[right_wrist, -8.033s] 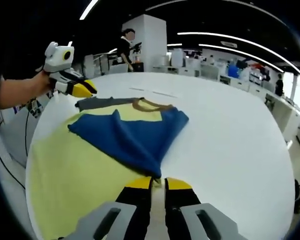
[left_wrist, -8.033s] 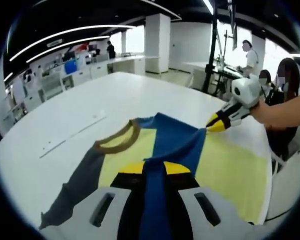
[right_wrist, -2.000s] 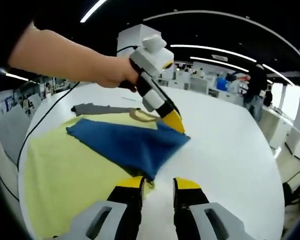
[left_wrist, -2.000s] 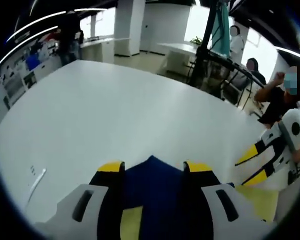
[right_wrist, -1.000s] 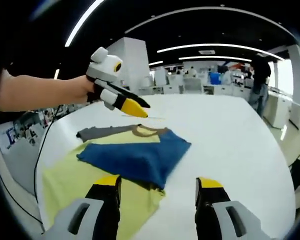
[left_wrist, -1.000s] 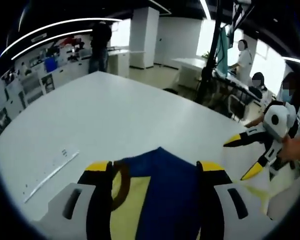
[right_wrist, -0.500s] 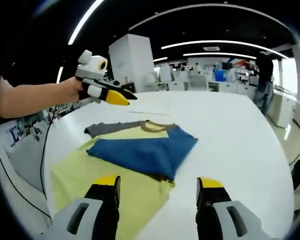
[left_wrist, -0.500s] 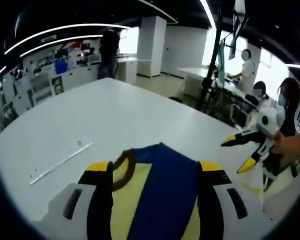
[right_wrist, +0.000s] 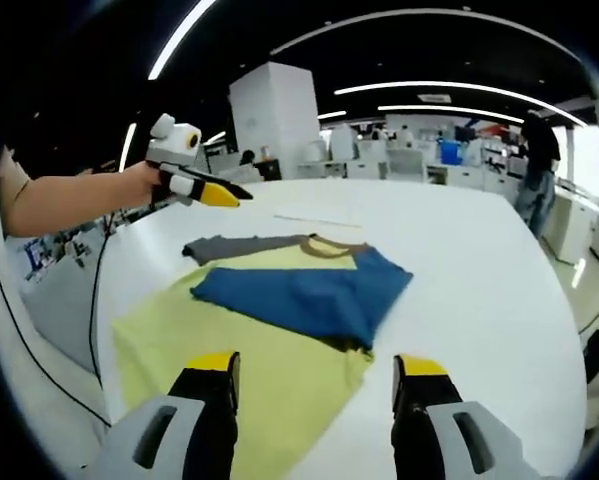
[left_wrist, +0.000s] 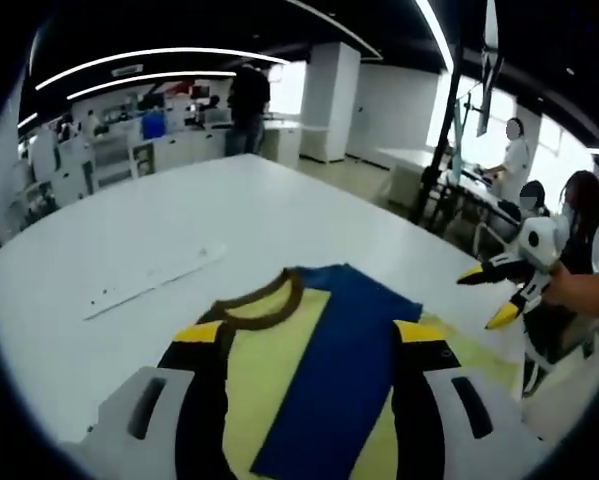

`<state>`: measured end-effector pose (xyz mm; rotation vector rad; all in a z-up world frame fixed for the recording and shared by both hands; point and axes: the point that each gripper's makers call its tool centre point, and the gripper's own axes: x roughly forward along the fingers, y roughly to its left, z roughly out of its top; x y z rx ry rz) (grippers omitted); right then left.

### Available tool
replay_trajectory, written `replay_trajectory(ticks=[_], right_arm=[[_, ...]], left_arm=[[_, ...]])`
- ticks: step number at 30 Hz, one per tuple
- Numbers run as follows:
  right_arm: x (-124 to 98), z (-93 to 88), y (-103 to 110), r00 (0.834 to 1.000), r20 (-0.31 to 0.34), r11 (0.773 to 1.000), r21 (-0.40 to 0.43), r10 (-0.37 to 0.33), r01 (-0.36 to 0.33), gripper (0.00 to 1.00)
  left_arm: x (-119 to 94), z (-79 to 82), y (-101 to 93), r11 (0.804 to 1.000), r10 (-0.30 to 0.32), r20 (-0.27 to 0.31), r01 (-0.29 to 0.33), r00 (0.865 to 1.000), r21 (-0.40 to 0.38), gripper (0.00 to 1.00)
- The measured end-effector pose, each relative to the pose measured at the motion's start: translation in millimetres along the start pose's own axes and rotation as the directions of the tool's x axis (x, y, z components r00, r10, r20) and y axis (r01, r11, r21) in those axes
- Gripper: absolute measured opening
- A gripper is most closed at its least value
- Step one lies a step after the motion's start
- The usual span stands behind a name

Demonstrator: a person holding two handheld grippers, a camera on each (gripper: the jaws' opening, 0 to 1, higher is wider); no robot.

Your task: Fold the garment on the visible template until the final outline fits inside the template.

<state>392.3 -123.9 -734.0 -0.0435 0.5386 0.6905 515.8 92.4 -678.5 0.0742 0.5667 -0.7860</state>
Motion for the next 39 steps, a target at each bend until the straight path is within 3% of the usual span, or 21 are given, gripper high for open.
replay_trajectory(ticks=[12,23,39], right_arm=[[0,-3.3,13,1.0,-0.002,1.0,0.0,0.01,-0.01,0.59],[-2,-0.4,20,1.0,0.003,1.0,-0.001,0.006,-0.006,0.59],[-8,-3.0,25,1.0,-0.006,1.0,-0.012,-0.008,0.008,0.59]], left_arm=[[-34,-36.3,34.4,0.996,0.071,-0.016,-0.072,0.997,-0.051,0.61],[-61,-74.0,61.7,0.985,0.146,-0.073,-0.152,0.987,-0.082,0.6],[-102,-107.6,97.8,0.954,0.237,-0.085,-0.248,0.968,-0.168,0.58]])
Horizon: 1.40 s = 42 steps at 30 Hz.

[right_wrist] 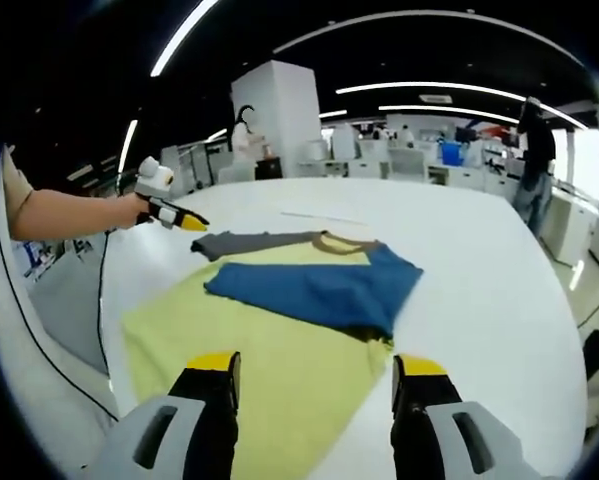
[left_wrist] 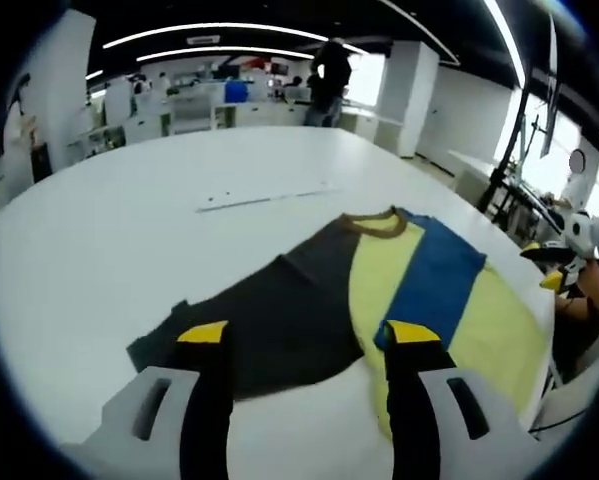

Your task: Fold the garment on the visible template until the final outline fits inside the template.

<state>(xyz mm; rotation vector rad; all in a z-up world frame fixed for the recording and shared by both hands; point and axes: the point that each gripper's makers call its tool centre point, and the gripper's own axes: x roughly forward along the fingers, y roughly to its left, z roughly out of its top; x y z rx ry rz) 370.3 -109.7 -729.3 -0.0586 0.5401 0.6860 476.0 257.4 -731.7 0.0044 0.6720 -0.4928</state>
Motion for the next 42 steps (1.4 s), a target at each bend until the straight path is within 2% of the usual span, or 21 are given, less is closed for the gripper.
replay_trajectory(ticks=[8,19,27,31,37,42], right_arm=[[0,0.2,-1,1.0,-0.002,1.0,0.001,-0.004,0.004,0.59],[0,-3.5,-4,1.0,-0.018,1.0,-0.003,-0.012,0.012,0.58],[-4,-7.1,-4,1.0,-0.024,1.0,0.004,-0.017,0.017,0.58],[-6,-11.5,-6,0.999,-0.03,1.0,0.01,-0.023,0.024,0.58],[-8,-16.0,-8,0.999,-0.038,0.999,0.015,-0.032,0.032,0.58],[-8,-17.8,-9,0.998,-0.045,0.999,0.018,-0.037,0.038,0.58]], left_arm=[[-9,-17.3,27.1,0.998,0.057,-0.024,-0.058,0.998,-0.031,0.55],[-25,-36.8,51.8,0.989,0.132,-0.045,-0.135,0.99,-0.055,0.49],[-34,-41.6,69.5,0.973,0.182,-0.023,-0.183,0.983,-0.142,0.44],[-37,-51.3,78.6,0.965,0.207,-0.045,-0.211,0.977,-0.154,0.39],[-35,-61.1,84.3,0.954,0.208,-0.06,-0.216,0.976,-0.207,0.34],[-30,-67.9,85.9,0.951,0.202,-0.078,-0.215,0.976,-0.221,0.31]])
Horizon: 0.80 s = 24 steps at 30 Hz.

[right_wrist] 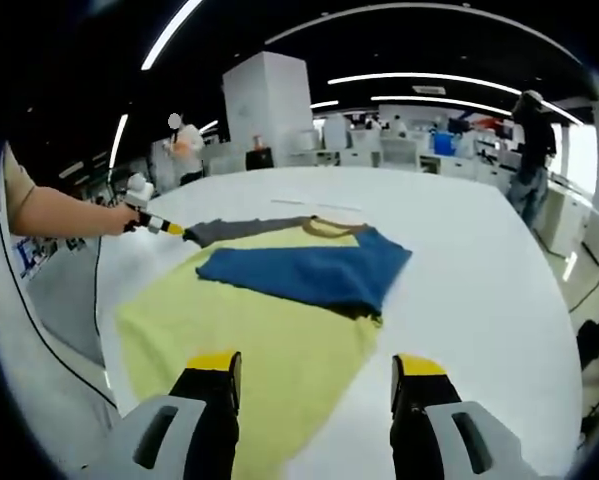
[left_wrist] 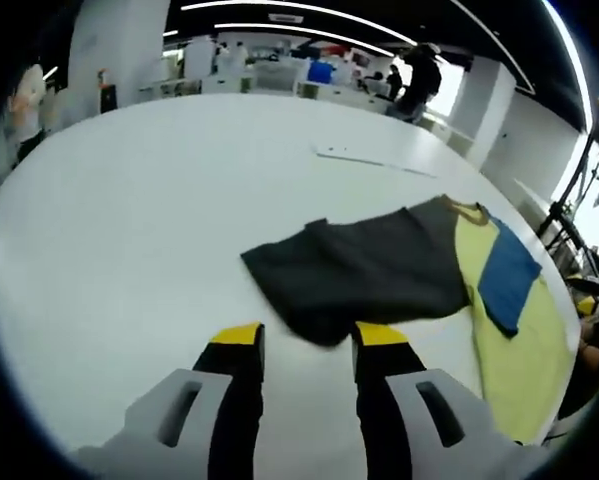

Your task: Fold the garment on the visible template until the final outline fits inside the template.

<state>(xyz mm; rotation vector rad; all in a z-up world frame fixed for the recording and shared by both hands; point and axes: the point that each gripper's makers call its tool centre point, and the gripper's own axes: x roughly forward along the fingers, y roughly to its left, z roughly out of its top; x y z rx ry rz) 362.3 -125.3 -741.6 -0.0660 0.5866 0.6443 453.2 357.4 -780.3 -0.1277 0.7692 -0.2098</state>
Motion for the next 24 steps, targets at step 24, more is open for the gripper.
replay_trajectory(ticks=[24], right_arm=[[3,-2.7,1,1.0,-0.006,1.0,0.011,-0.003,0.003,0.58]], left_arm=[[-13,25.1,17.4,0.997,0.039,0.045,-0.041,0.998,0.063,0.01]])
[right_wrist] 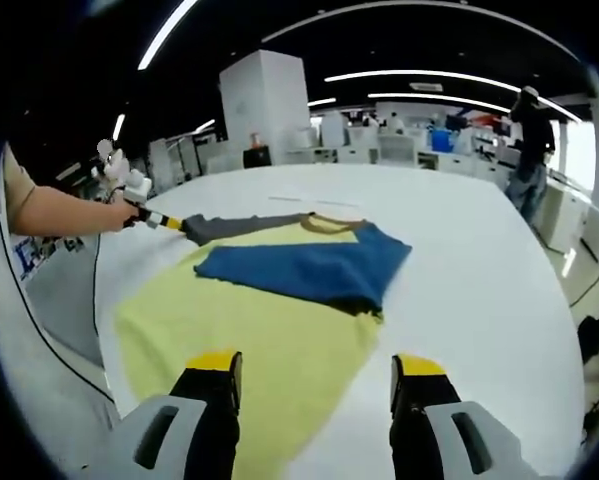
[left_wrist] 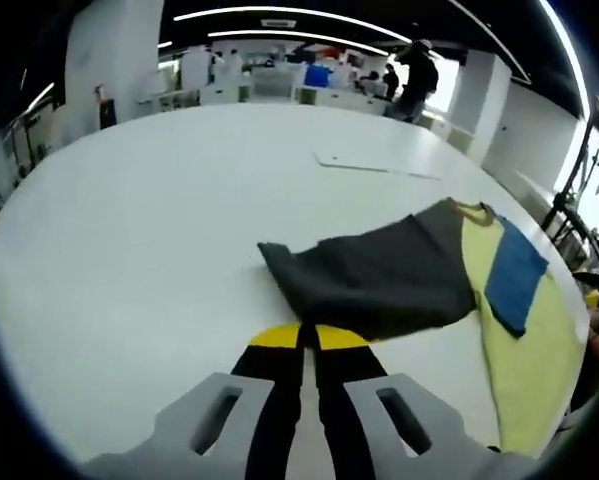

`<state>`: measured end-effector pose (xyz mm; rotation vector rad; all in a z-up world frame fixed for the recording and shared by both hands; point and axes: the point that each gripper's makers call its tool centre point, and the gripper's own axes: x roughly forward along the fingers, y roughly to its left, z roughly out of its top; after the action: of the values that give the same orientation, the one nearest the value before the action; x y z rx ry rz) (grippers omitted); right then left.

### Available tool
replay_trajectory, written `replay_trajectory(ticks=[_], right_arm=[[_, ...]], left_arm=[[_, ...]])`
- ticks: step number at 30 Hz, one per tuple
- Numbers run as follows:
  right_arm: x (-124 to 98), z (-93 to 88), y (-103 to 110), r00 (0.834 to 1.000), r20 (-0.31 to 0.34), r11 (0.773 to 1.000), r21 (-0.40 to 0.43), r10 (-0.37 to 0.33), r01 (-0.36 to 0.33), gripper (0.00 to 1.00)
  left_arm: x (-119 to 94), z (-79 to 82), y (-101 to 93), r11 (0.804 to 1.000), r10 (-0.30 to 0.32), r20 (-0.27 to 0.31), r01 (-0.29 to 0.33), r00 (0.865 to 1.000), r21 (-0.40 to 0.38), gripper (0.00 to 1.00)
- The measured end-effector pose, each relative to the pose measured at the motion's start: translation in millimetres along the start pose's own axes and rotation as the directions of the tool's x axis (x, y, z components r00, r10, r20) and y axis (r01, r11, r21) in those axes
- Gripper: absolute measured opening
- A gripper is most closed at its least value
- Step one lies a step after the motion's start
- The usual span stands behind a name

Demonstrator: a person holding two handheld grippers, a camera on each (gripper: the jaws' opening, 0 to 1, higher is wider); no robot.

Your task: Fold the garment on the visible template until the final outline fits inside the template.

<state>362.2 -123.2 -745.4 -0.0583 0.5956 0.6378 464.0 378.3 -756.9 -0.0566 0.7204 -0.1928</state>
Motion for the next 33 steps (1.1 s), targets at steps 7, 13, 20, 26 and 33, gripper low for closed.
replay_trajectory(ticks=[7,13,20,26,33], right_arm=[[3,-0.4,3,1.0,0.0,1.0,-0.001,0.008,-0.008,0.58],[4,-1.2,4,1.0,-0.001,1.0,-0.001,0.011,-0.011,0.58],[3,-2.6,1,1.0,-0.006,1.0,-0.002,0.009,-0.009,0.58],[4,-3.0,1,1.0,-0.008,1.0,0.0,0.012,-0.012,0.58],[4,-3.7,0,1.0,-0.014,1.0,0.0,0.013,-0.013,0.58]], left_arm=[[-10,11.9,8.4,1.0,0.021,0.032,-0.022,0.999,0.017,0.0],[-7,-18.6,11.0,0.999,0.037,-0.032,-0.037,0.999,-0.01,0.0],[-11,-24.2,16.0,0.995,0.059,0.017,-0.057,0.998,-0.08,0.17],[-13,-14.1,21.9,0.989,0.079,0.063,-0.07,0.995,-0.13,0.22],[-1,-1.5,8.1,0.987,0.037,0.087,-0.022,0.996,-0.159,0.23]])
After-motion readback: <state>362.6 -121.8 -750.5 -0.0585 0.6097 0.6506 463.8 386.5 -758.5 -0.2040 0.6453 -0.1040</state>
